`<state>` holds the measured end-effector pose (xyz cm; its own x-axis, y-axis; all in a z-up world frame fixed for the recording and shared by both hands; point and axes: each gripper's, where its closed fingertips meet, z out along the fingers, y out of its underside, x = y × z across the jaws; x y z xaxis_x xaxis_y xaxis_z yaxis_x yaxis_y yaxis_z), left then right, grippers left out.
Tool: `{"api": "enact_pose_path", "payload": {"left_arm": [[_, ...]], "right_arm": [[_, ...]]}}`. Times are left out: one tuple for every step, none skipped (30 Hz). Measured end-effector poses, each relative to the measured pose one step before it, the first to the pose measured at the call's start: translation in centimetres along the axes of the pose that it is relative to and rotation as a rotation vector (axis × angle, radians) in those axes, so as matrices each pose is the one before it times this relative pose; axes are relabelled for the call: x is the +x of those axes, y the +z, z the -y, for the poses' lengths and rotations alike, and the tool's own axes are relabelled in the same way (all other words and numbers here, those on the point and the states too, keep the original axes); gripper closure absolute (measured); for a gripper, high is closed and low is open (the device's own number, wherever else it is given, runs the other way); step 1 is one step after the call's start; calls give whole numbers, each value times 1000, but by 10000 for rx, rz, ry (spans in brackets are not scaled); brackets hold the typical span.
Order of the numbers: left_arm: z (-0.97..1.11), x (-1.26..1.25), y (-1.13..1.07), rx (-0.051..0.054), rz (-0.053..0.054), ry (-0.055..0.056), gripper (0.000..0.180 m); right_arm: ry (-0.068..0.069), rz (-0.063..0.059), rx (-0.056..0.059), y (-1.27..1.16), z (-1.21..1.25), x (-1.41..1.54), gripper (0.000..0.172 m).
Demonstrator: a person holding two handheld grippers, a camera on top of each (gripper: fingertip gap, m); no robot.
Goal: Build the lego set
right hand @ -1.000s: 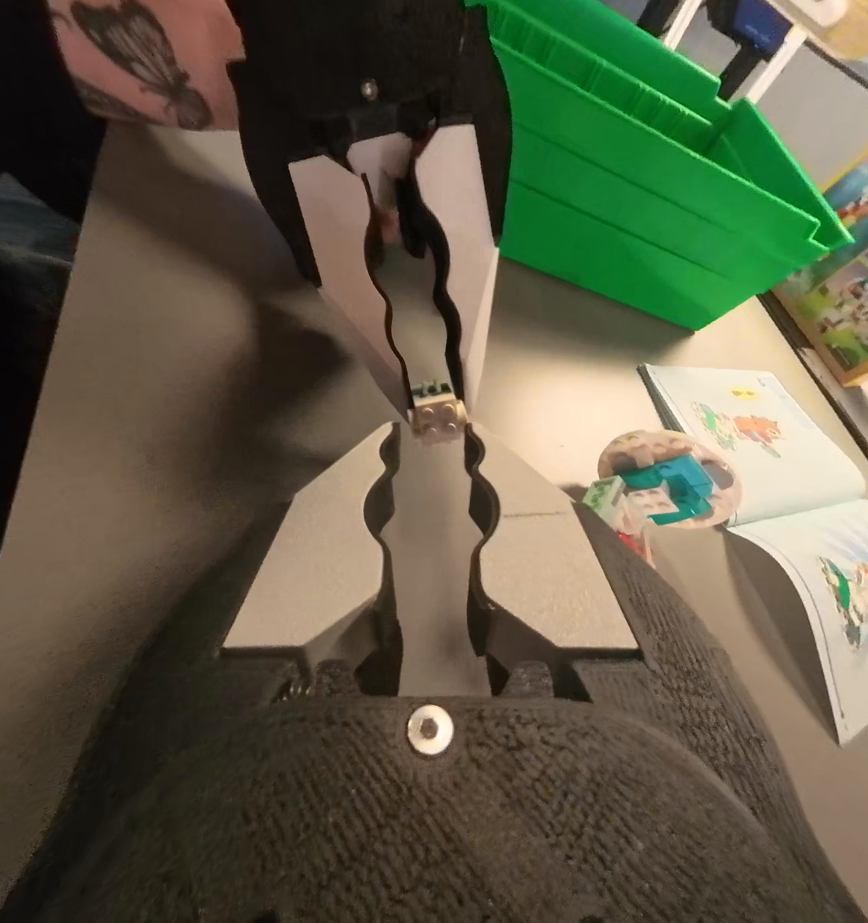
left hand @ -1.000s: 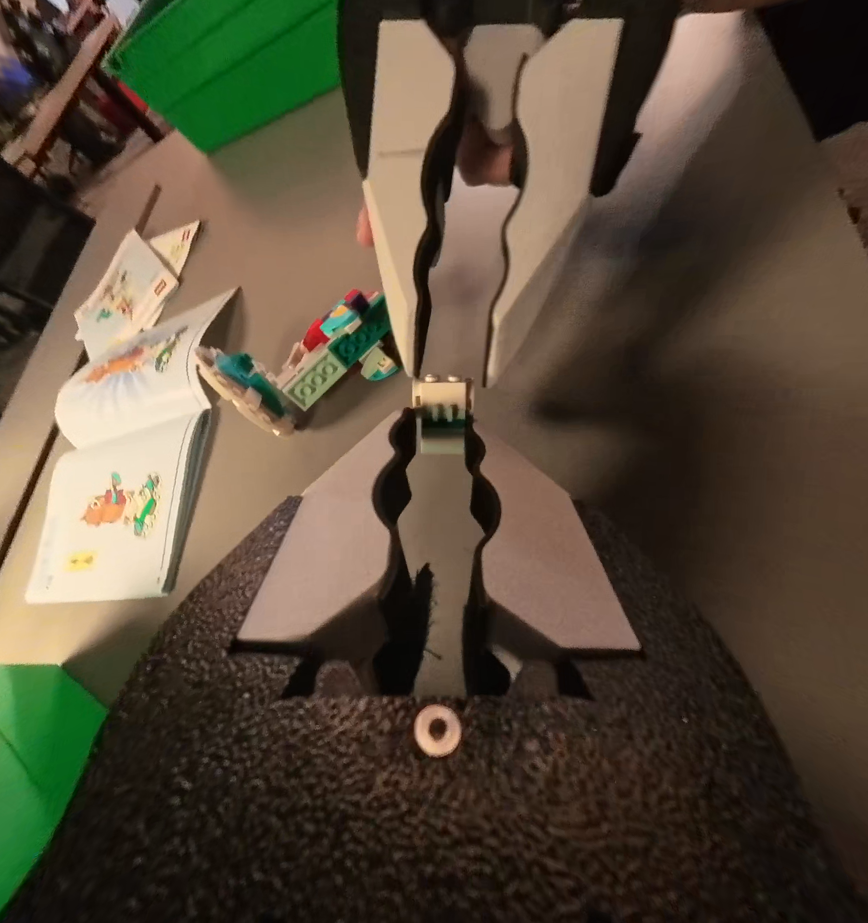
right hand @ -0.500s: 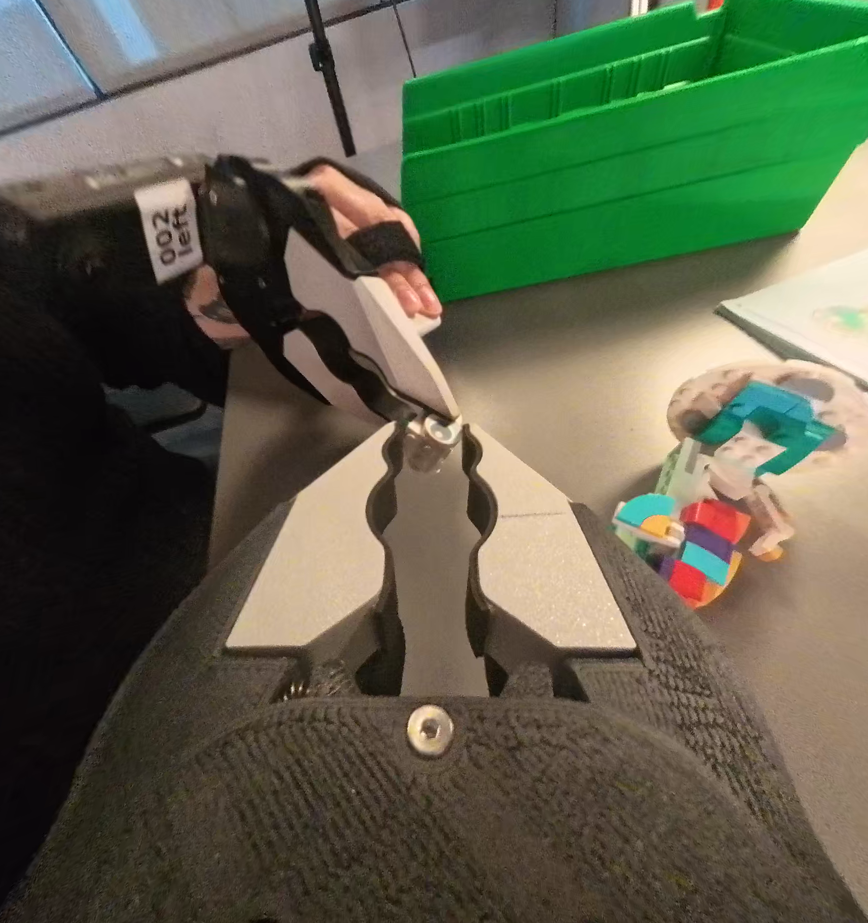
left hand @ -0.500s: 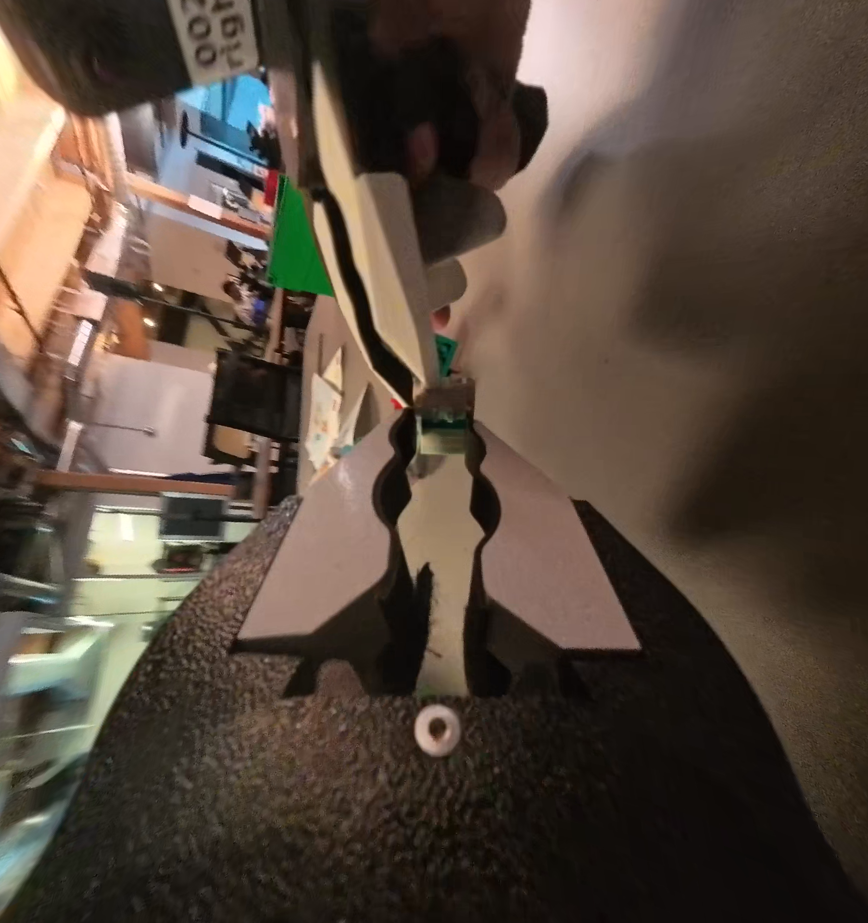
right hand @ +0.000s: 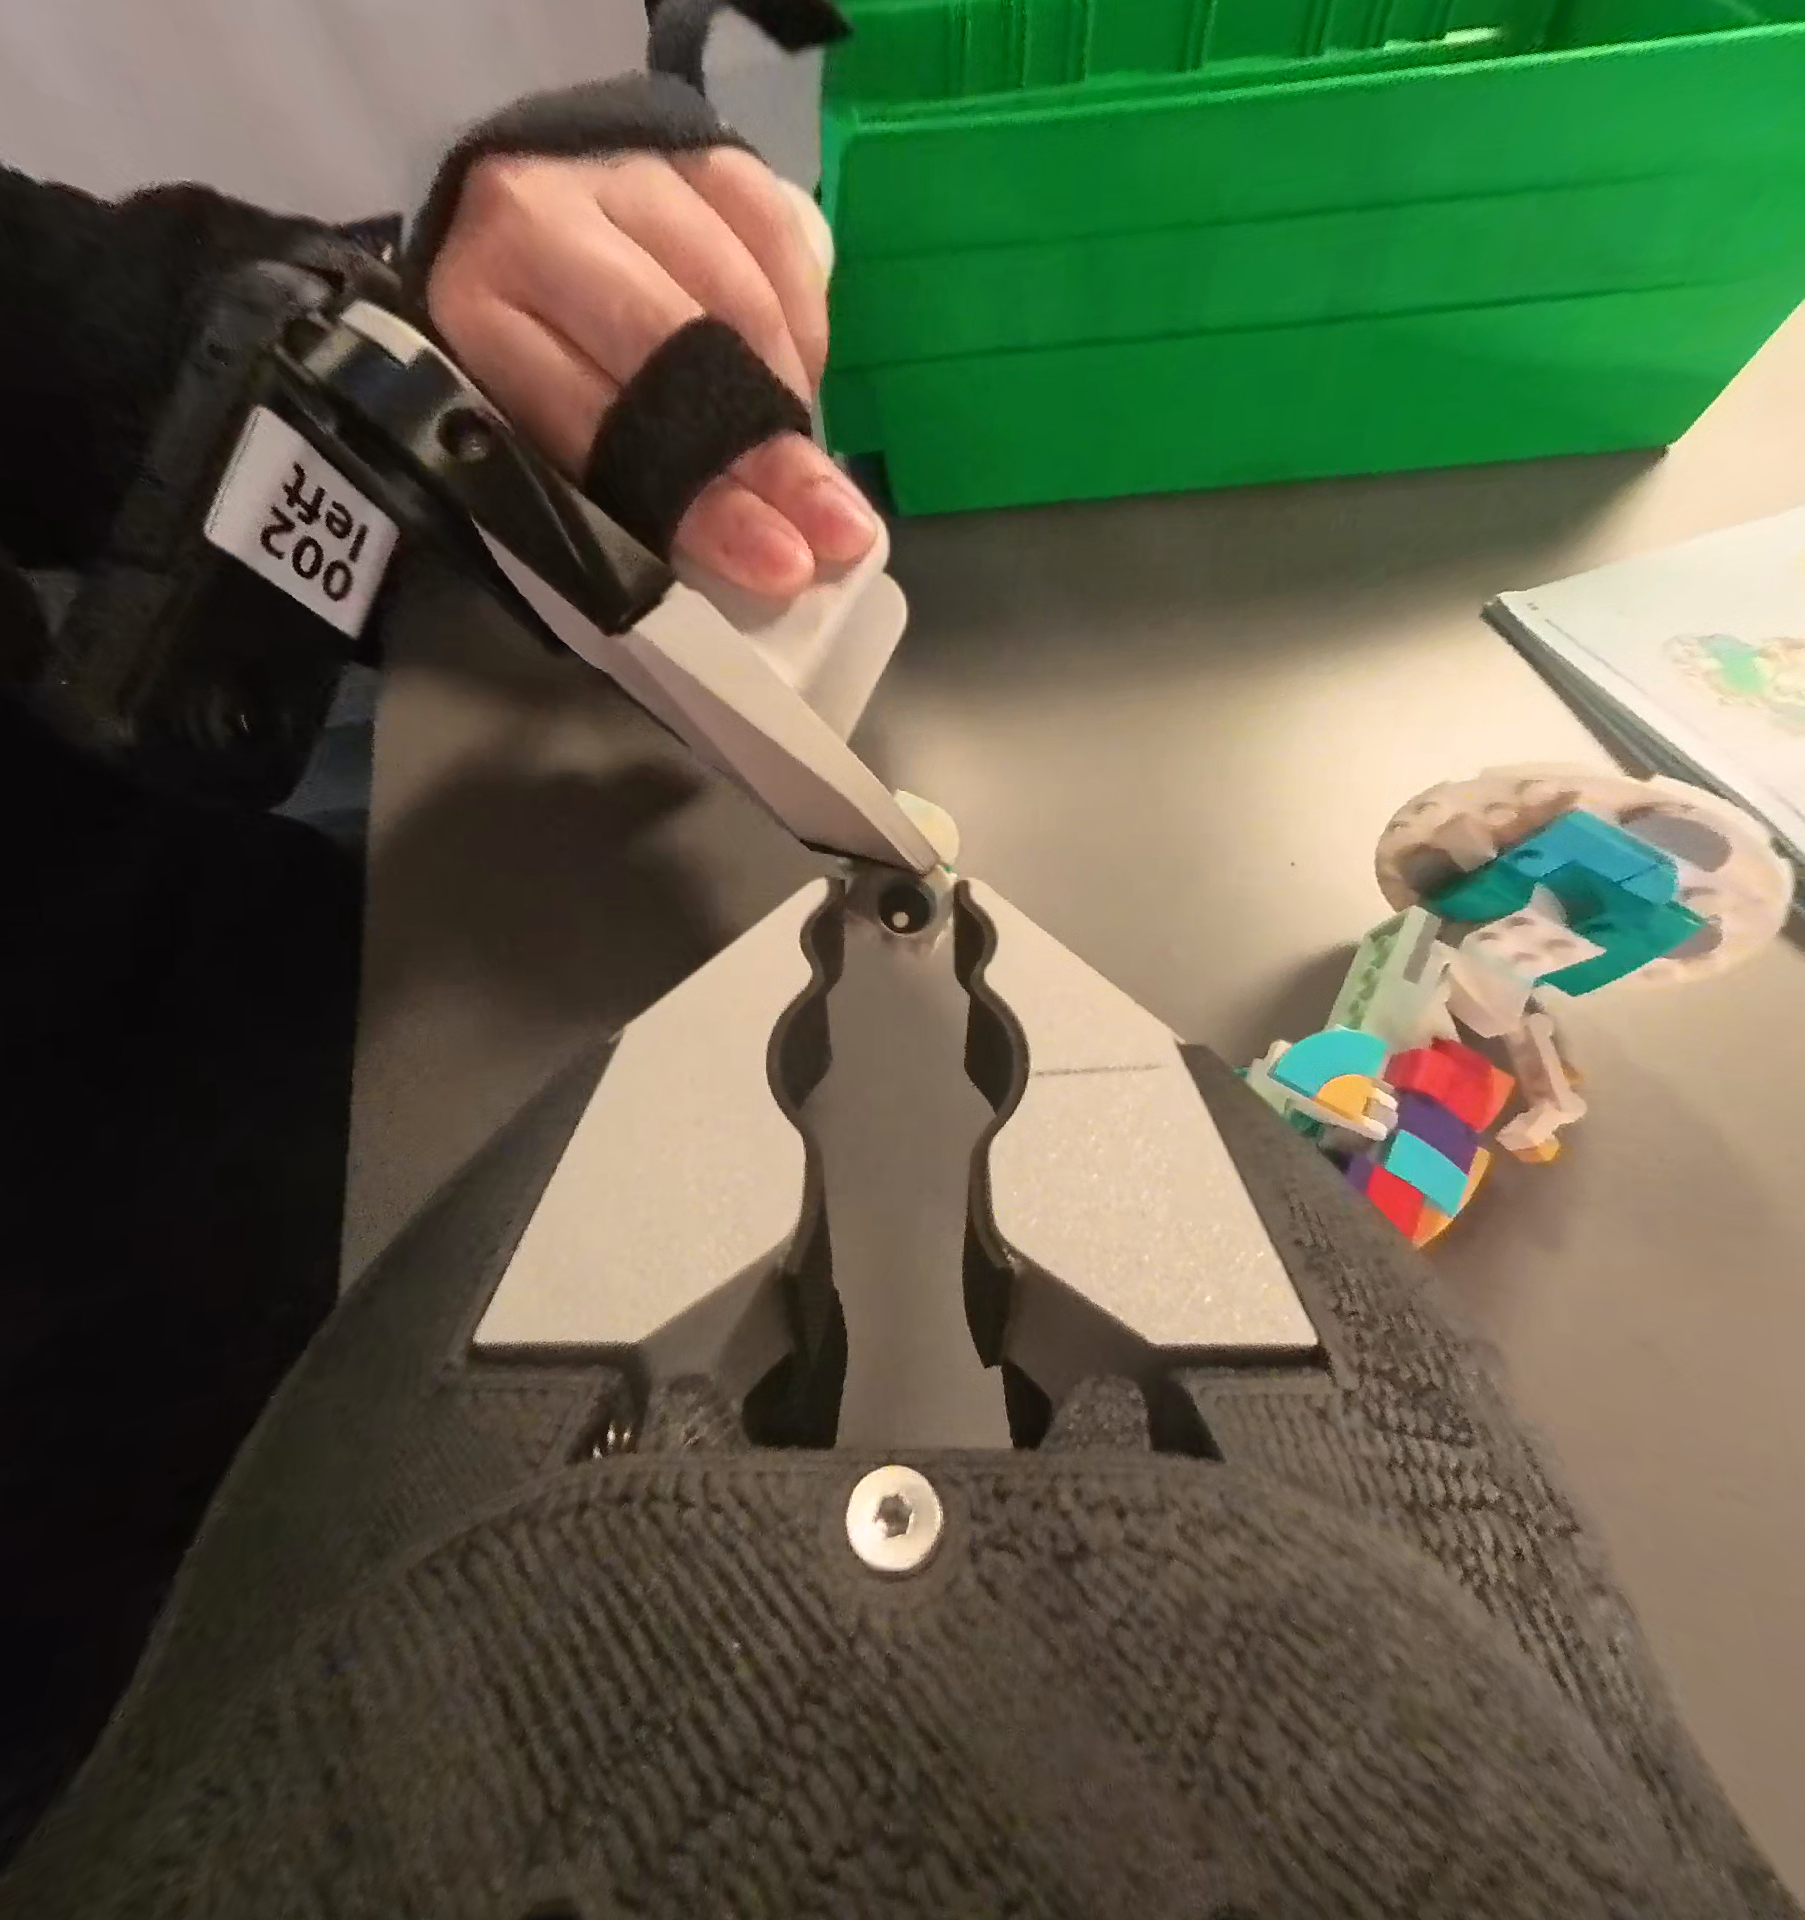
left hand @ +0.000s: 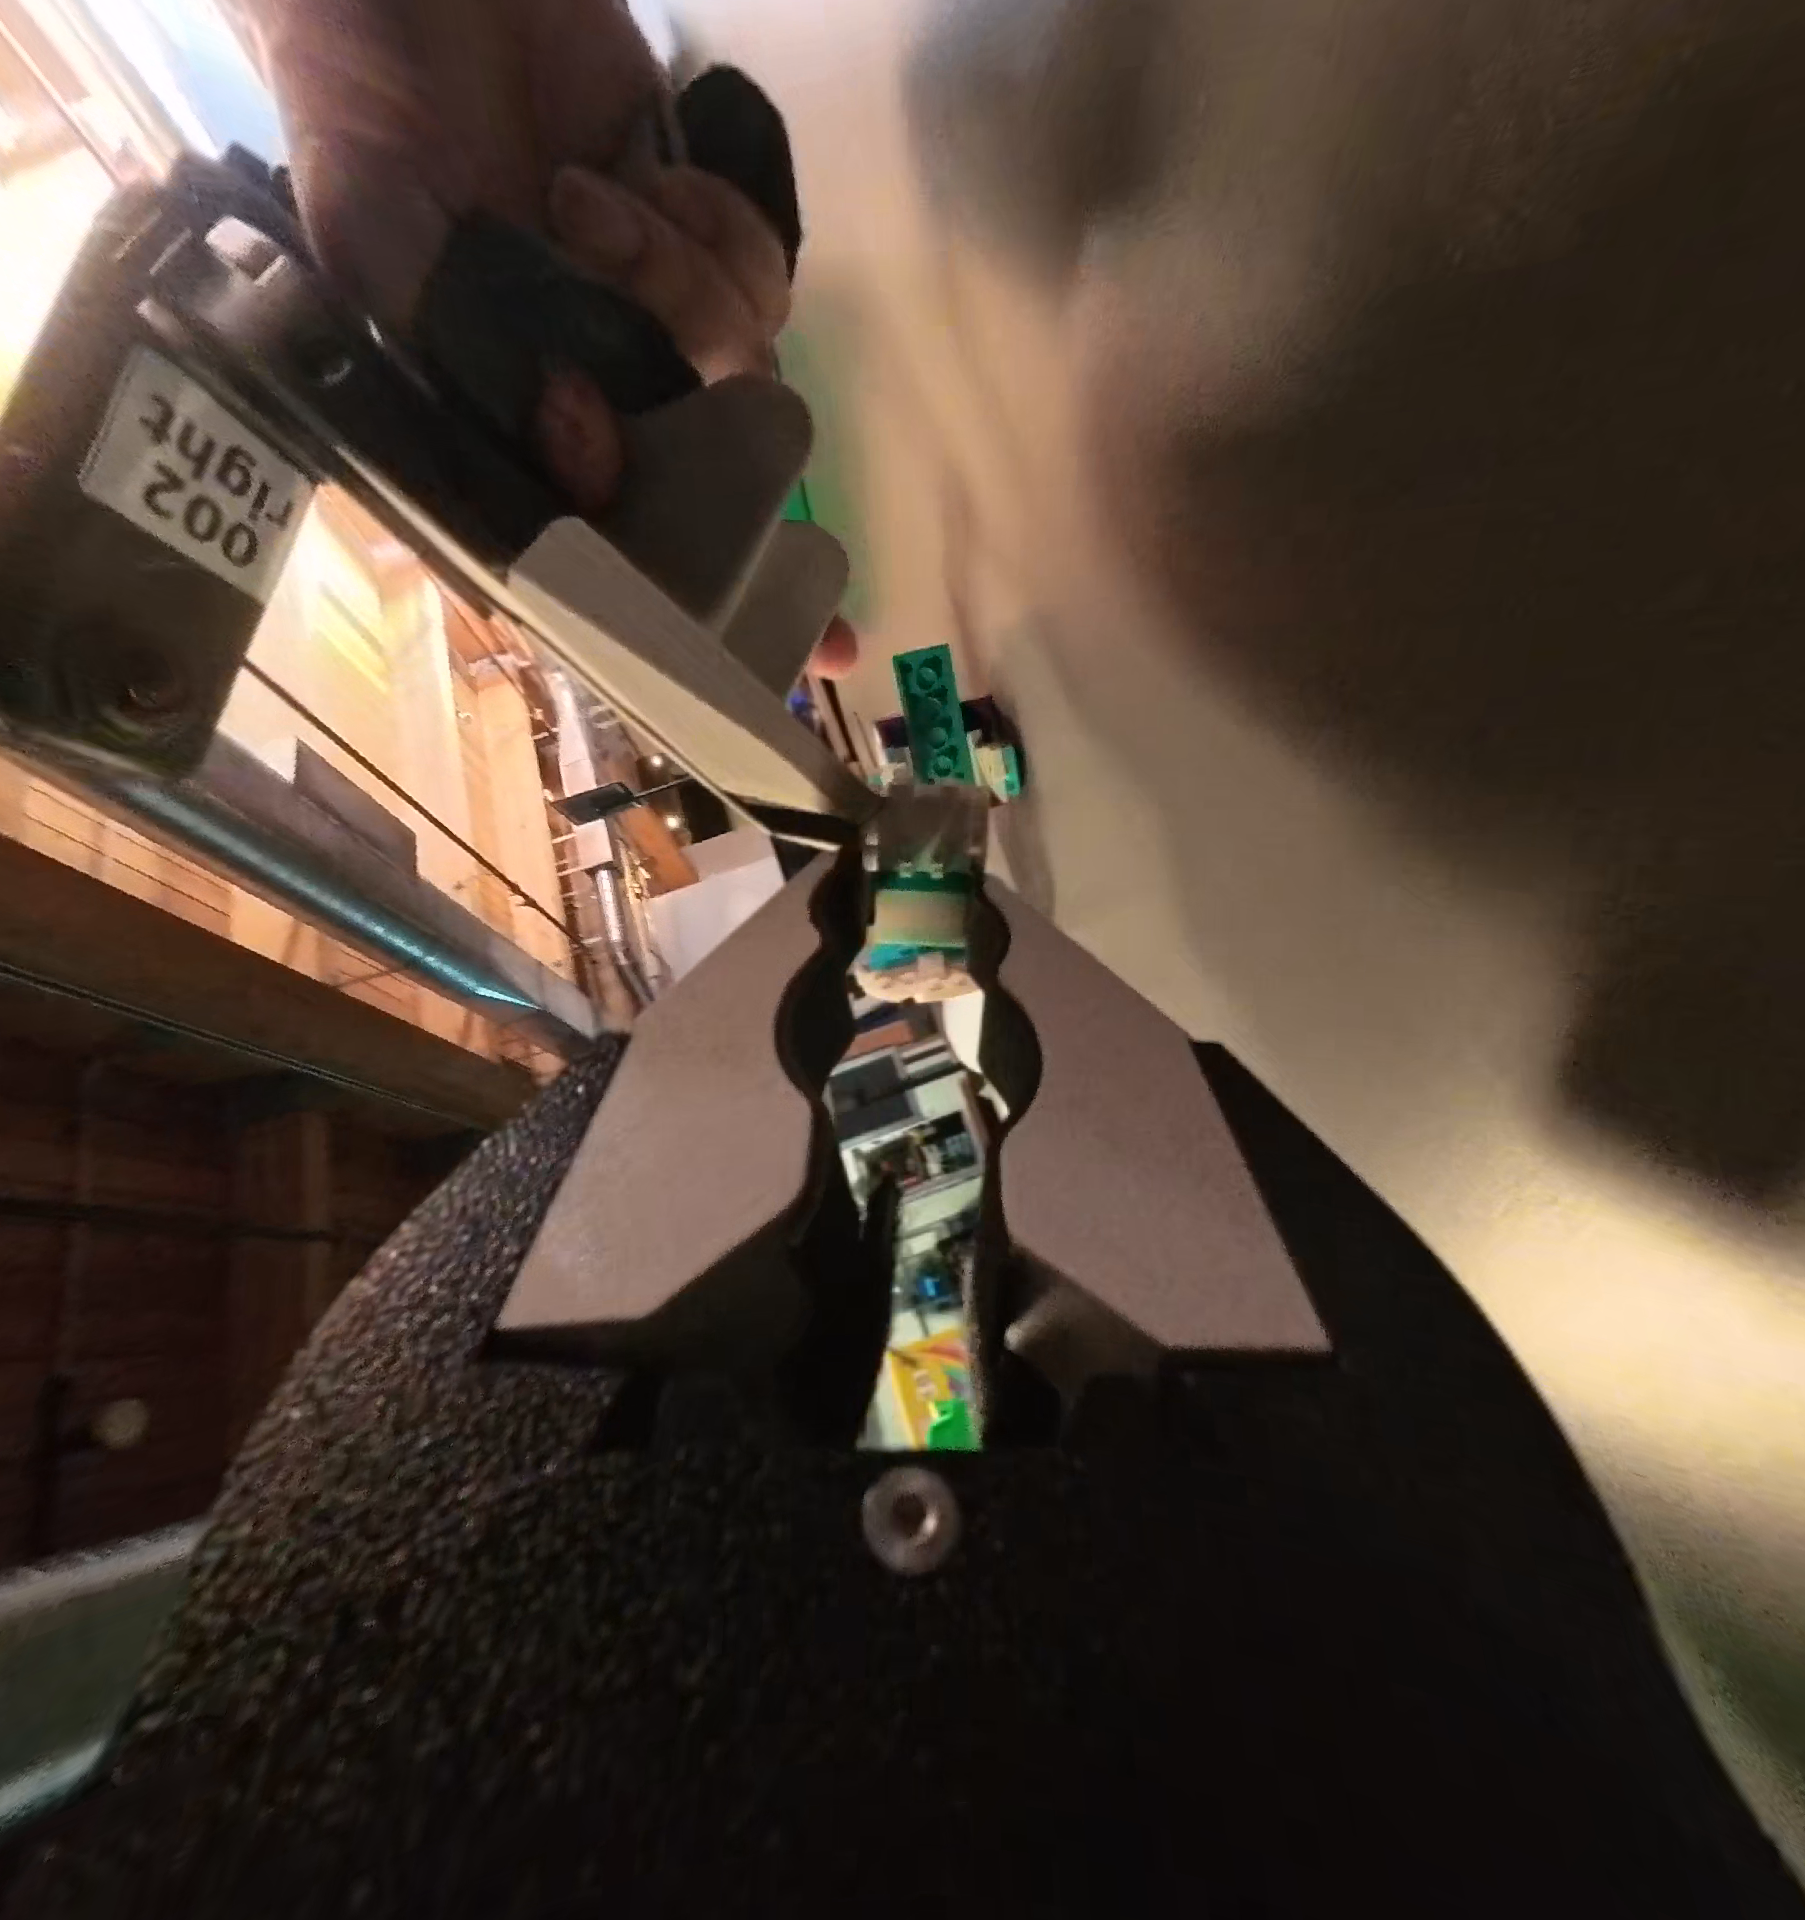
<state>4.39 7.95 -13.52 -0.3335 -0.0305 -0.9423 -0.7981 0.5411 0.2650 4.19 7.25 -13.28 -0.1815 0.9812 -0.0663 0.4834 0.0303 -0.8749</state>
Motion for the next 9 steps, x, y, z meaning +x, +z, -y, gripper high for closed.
{"api": "enact_pose_path", "payload": {"left_arm": [[-2,-50,-39,-24,72,271,165],[56,-21,-52,28,49,238,165],[61,13,-41,24,37,219,165],[97,37,-50,35,41,265,165],[148,10,-37,40,63,268,165],[83,-21,-35,-10,68,223,165],[101,24,-2,49,13,89,165],[98,121,16,78,-83,-100,165],[59,84,13,45,-32,-1,166]], "right_arm": [[-75,-35,-40,18,17,-29,153],[-78,-3,-46,17,-21,-61,153],[-53,8,-63,20,-45,-62,153],[-45,-7,-79,19,-71,-23,153],[-65,-34,-90,-1,-81,16,157],[-86,13,-81,4,-70,-75,157],[-93,-27,-97,19,-76,-69,157],[-129,-52,-118,41,-126,-54,157],[-126,-63,-86,51,-96,-45,157]]}}
